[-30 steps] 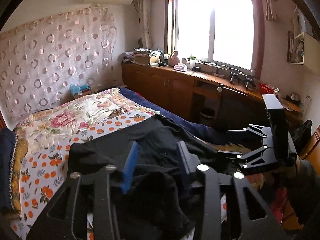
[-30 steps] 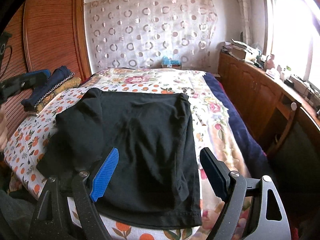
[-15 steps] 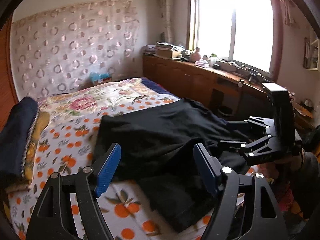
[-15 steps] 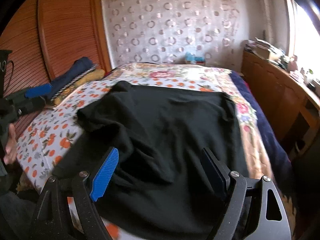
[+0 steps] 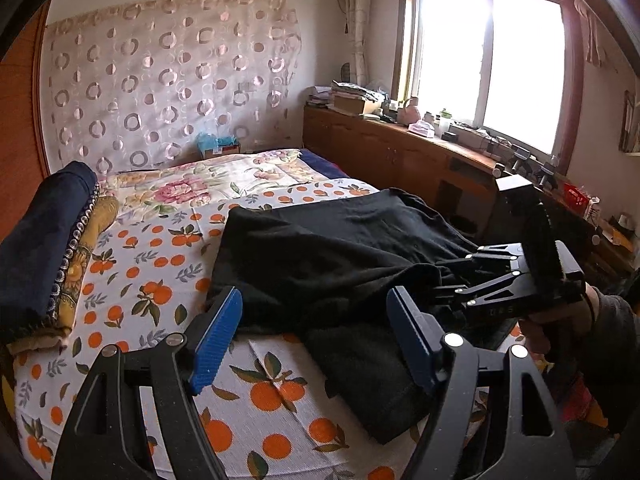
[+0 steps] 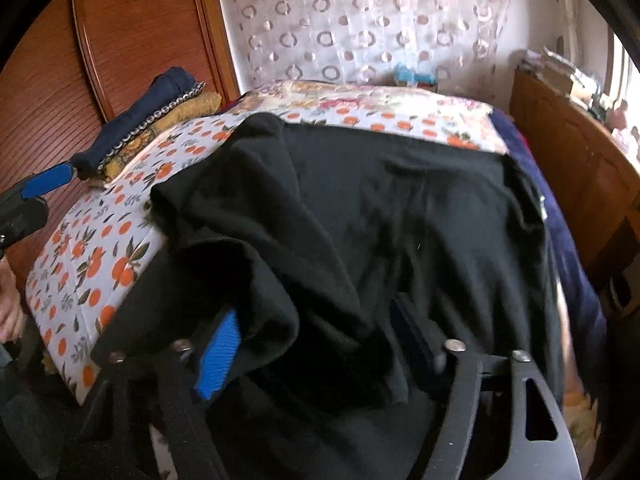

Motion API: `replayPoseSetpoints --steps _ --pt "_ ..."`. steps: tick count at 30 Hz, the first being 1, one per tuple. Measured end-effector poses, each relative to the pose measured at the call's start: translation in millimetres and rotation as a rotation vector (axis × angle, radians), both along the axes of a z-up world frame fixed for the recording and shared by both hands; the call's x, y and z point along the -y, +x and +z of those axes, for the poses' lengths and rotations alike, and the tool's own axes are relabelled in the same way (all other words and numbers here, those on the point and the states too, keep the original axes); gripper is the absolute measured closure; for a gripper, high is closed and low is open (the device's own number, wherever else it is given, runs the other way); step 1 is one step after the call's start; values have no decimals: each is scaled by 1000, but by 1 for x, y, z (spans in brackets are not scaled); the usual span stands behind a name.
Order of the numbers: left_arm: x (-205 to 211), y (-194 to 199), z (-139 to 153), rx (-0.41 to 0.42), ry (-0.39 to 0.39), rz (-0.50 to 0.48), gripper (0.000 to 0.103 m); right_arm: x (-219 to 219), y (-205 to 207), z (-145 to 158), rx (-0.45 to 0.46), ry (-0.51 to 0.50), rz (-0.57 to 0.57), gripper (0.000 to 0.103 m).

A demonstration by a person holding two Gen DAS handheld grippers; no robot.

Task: Fold small clothes

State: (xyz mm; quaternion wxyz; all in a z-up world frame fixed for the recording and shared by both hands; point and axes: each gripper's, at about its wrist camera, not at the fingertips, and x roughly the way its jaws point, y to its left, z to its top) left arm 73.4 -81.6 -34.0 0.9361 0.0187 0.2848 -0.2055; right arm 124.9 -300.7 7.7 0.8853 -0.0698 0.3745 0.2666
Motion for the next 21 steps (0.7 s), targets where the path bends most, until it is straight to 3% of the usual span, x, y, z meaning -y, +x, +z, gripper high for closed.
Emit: replayPoseSetpoints --steps 2,4,13,21 --pt "-1 1 -1 -4 1 2 27 0 -2 2 -4 4 33 77" --pt "-1 1 -2 -4 1 3 27 -1 -8 8 33 -18 49 91" --pt "-8 1 -2 8 -12 22 27 8 -55 76 260 48 70 93" --pt "-6 -3 0 21 -20 15 27 32 -82 111 343 31 25 93"
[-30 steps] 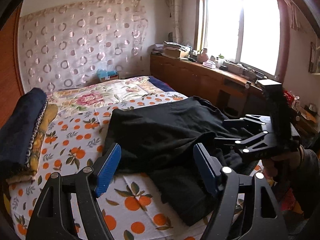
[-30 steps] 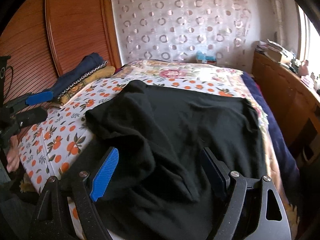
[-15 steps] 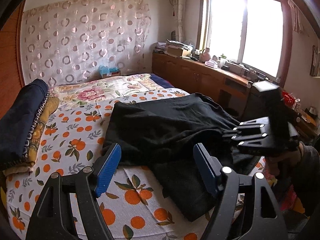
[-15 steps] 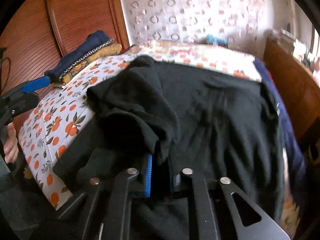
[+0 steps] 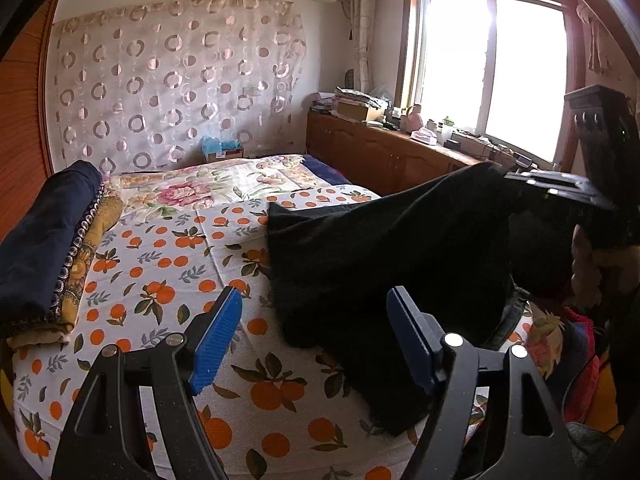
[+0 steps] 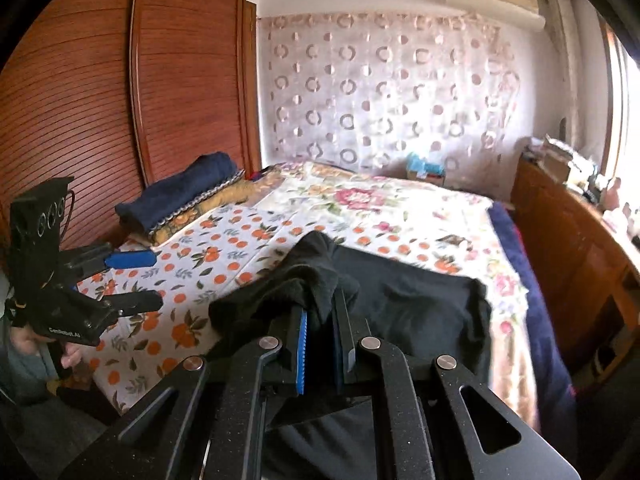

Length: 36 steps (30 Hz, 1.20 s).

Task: Fold small clothes

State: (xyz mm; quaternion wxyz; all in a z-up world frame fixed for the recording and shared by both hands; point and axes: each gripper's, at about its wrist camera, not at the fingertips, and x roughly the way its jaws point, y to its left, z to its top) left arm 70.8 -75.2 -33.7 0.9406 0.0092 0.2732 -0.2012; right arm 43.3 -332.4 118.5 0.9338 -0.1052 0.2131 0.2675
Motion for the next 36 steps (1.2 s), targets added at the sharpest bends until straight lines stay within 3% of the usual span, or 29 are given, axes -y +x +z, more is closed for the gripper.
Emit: replayPoseSetpoints --steps 4,8,10,13,17,24,28,36 --pt "3 -3 1 3 -3 -9 27 14 -7 -4 -22 -29 -74 93" --pt "9 -2 -1 -3 -1 -21 27 37 -3 -28 -122 -54 -163 93" --pt "11 -2 -2 -7 4 -24 27 45 2 -48 -186 -106 -219 82" --pt "13 -2 -3 -8 6 -23 27 54 -1 -64 -202 -173 -303 67" --pt "13 -2 -3 -7 4 -22 27 57 -15 -61 -201 -125 -325 62" --pt "14 -2 -3 -6 7 -21 27 49 -24 -59 -156 -60 -235 58" --pt "15 -3 -3 -5 9 -20 27 24 -21 -66 -155 -52 -145 43" --pt "11 -4 -3 -6 14 -2 27 -31 17 -82 -190 -98 9 43"
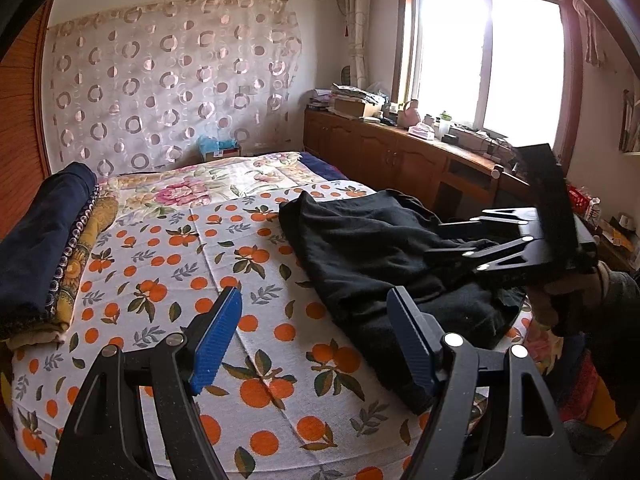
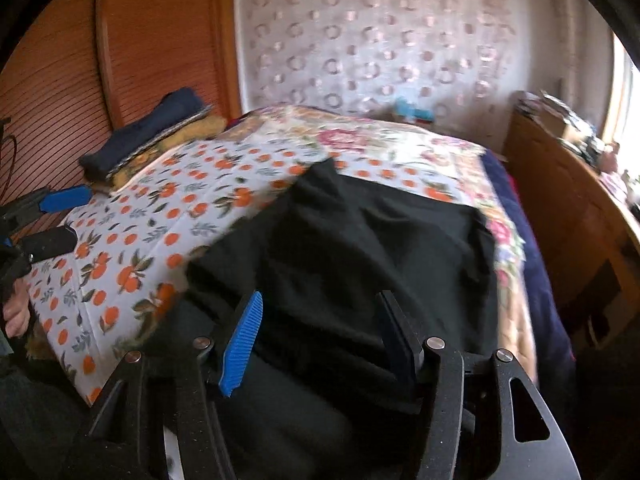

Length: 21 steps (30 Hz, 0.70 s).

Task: Fold small clothes

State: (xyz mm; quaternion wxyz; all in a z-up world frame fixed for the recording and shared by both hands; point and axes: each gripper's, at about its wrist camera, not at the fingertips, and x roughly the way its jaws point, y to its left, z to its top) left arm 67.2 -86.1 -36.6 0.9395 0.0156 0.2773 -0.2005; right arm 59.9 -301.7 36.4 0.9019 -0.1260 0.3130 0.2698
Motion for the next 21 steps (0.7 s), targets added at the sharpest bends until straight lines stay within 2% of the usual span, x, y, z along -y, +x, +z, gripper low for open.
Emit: replayPoseSetpoints --steps 5,13,17,21 --pt "-6 1 -2 -6 -3 16 27 -30 37 -13 -35 -29 78 42" --pt "-21 2 -8 -21 -13 54 27 -65 49 -29 -98 -97 183 42" --pt "-22 3 -11 -30 -14 58 27 -80 56 -37 -107 -149 196 42" --pt "-18 3 -13 -34 -9 49 27 -83 70 -38 -143 -107 190 45"
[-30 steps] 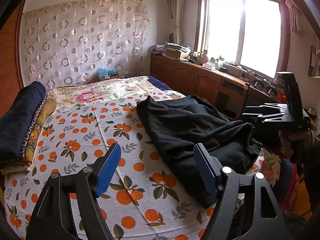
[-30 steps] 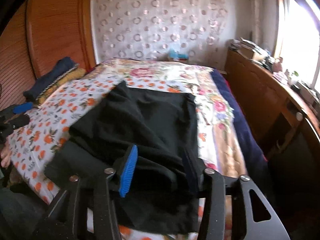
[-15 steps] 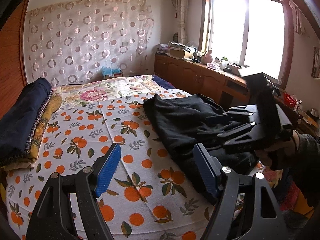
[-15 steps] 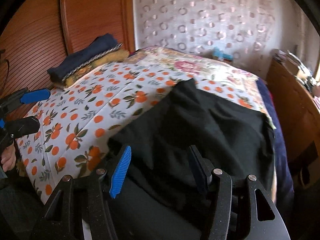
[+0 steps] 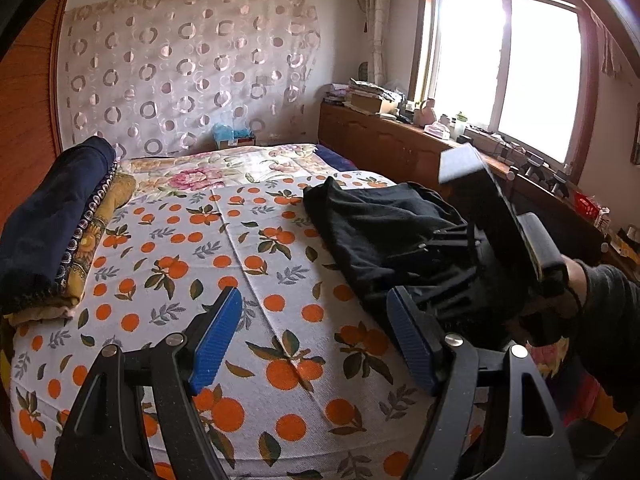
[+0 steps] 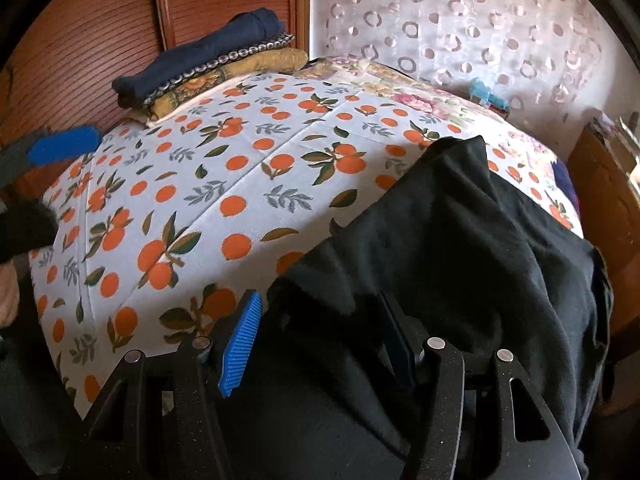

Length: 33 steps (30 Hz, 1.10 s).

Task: Fold small clothes

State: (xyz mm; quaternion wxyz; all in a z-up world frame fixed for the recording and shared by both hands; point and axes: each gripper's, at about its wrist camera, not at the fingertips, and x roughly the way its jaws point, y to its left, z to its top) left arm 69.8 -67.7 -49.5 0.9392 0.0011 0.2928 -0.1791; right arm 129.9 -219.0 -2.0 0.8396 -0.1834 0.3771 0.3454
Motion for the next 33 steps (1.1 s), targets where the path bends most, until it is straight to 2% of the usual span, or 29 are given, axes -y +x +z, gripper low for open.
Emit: replayPoseSetpoints --steps 2,5,10,17,21,24,25,26,28,33 --pt "2 -1 -1 -2 5 -6 27 6 4 6 -19 32 -8 84" --pt "5 -1 -2 -6 6 -12 27 15 9 18 -8 92 -11 95" --pt "10 0 -4 -12 13 -27 27 37 18 50 110 115 -75 96" --pt "15 -1 -7 -21 17 -34 27 74 66 79 265 11 -246 97" --pt "18 0 -9 -27 18 -39 27 94 101 81 327 -53 -379 97" --pt "20 0 -12 -35 21 -45 27 115 134 73 273 -77 -536 97" --pt "21 0 -13 -37 23 -47 27 120 142 70 237 -65 -564 89" --pt "22 0 -14 -40 25 -49 27 126 146 68 211 -53 -584 75" --pt "24 0 -16 -44 28 -53 27 135 145 67 198 -30 -603 65" --pt "30 0 -18 -51 28 -67 27 141 121 65 201 -14 -572 64"
